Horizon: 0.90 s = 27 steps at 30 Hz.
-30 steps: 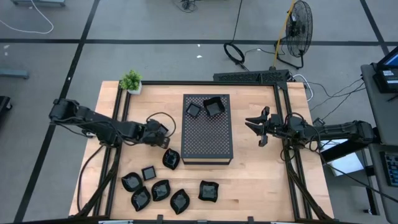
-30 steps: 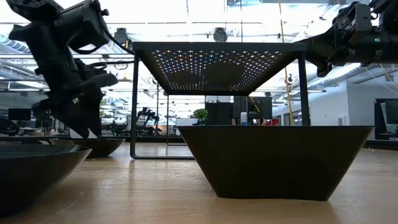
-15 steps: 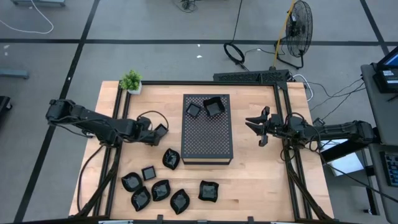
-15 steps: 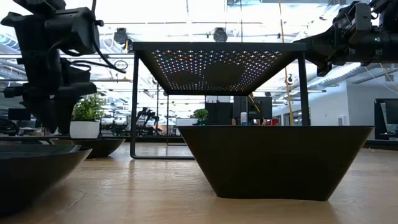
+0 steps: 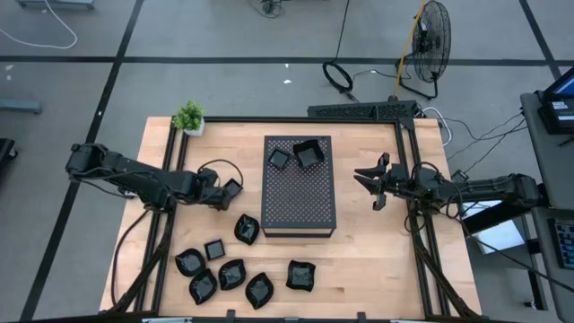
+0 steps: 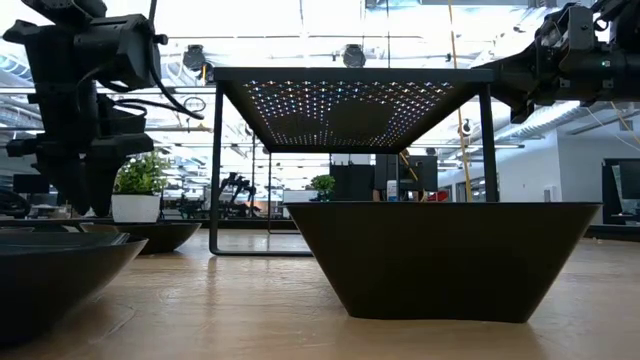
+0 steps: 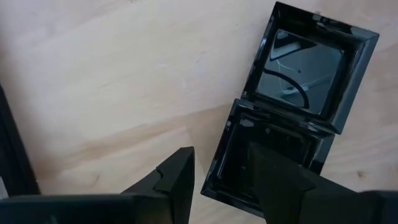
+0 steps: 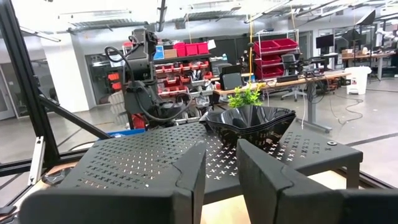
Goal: Pick & Place Mini shaped plates
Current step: Stack the black square plate on top of the black square plates on the shelf
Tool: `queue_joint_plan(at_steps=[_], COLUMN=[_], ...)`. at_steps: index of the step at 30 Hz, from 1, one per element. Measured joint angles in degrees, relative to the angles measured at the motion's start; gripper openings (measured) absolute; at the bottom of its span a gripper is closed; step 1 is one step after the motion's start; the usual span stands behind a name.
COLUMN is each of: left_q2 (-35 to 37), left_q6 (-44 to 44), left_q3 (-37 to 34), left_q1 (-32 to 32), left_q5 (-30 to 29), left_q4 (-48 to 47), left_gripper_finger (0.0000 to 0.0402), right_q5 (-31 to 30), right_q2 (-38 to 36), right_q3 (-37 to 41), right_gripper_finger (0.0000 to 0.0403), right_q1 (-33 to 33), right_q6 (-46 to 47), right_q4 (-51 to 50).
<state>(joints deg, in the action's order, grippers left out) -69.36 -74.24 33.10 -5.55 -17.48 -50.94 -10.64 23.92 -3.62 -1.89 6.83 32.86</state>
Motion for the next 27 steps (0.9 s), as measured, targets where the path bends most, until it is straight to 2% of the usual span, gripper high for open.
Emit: queue_joint_plan(at_steps=[9,20,27], left_q2=[-0.08,-6.42,-8.22], left_q6=[0.14,0.46,2.34], left_q3=[0.00,-0.04,0.11], left_q1=[1.13,2.71,4.41], left_q5=[2.49,4.51,6.25], left_q4=[0.66,0.90,4.42], left_gripper_finger=[0.0154,0.0154,0.0154], right_q5=[0.15,0.16,0.20], right_q2=[-0.02,0.00,-0.02], right_q3=[-0.02,-0.01,0.00], right_gripper_finger=[0.0077,0.0077,0.0077], right_q1=[0.00,0.00,0.00], right_q6=[0.00,0.00,0.00], right_q4=[-0.02,0.34,0.35])
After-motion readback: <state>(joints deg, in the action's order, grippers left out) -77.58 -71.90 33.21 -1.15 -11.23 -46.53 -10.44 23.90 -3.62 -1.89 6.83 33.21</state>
